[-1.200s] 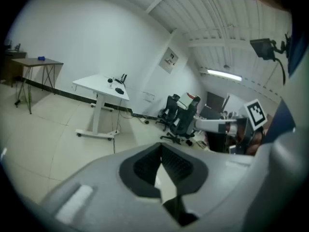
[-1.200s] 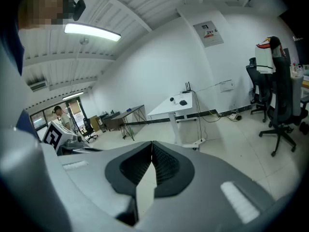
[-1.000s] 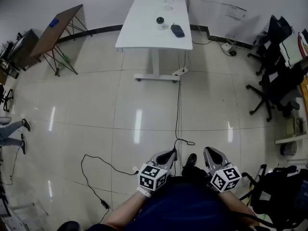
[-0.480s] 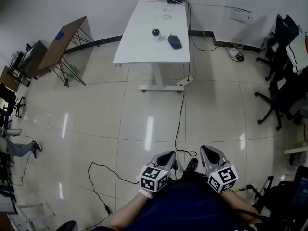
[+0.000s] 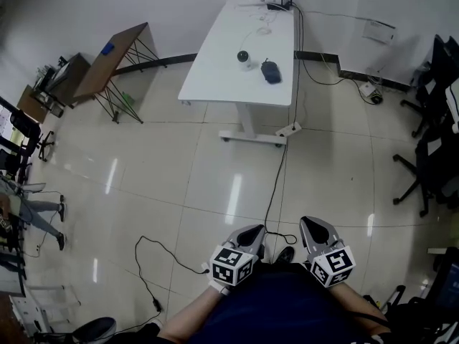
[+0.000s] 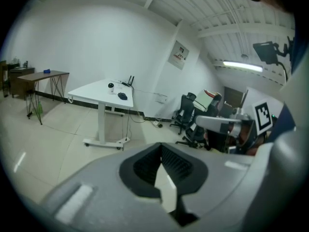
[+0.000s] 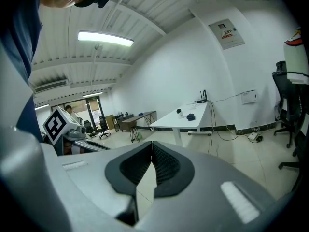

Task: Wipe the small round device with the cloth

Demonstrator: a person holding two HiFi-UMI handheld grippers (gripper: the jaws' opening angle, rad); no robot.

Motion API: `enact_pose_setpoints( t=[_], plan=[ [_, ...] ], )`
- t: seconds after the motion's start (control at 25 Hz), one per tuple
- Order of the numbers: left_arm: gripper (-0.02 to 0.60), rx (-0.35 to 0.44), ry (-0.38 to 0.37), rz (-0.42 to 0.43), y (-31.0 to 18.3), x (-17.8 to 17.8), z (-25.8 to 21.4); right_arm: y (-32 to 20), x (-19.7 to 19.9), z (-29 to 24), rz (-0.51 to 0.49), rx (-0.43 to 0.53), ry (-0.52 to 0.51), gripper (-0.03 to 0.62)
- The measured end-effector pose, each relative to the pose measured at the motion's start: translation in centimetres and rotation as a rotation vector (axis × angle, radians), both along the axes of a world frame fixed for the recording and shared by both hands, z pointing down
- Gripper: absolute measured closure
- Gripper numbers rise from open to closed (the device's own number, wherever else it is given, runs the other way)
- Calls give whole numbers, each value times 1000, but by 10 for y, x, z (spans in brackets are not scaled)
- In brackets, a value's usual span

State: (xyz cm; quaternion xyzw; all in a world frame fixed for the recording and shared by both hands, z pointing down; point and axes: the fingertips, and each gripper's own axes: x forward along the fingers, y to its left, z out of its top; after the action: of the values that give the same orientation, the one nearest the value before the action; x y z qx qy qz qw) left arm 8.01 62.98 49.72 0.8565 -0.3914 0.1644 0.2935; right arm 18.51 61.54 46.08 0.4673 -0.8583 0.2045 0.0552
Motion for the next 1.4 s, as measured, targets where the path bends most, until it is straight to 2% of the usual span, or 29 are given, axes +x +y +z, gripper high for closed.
enact_pose_setpoints(
  t=[0.36,0.56,0.76,0.88,1.04,1.4],
  plan=[
    [578,-1,38,-1,-59,-18,5,-57,-20,6,0,-2,26,582],
    [578,21,93,72,-111,-36,-1,-100,-36,1,71,-11,71,582],
    [578,23,111,144,-152,-68,-15,-140,-76,-3,105,-39,92,582],
    [578,1,119,132,-173,-96,-5,-157,-102,-5,83,-46,111,582],
    [578,-22,136,91,-195,-123,4,-176,-117,-9,79,-52,131,582],
    [578,-11,150,72,-230,-123,3,-218,-129,-7,43,-60,125,582]
  ],
)
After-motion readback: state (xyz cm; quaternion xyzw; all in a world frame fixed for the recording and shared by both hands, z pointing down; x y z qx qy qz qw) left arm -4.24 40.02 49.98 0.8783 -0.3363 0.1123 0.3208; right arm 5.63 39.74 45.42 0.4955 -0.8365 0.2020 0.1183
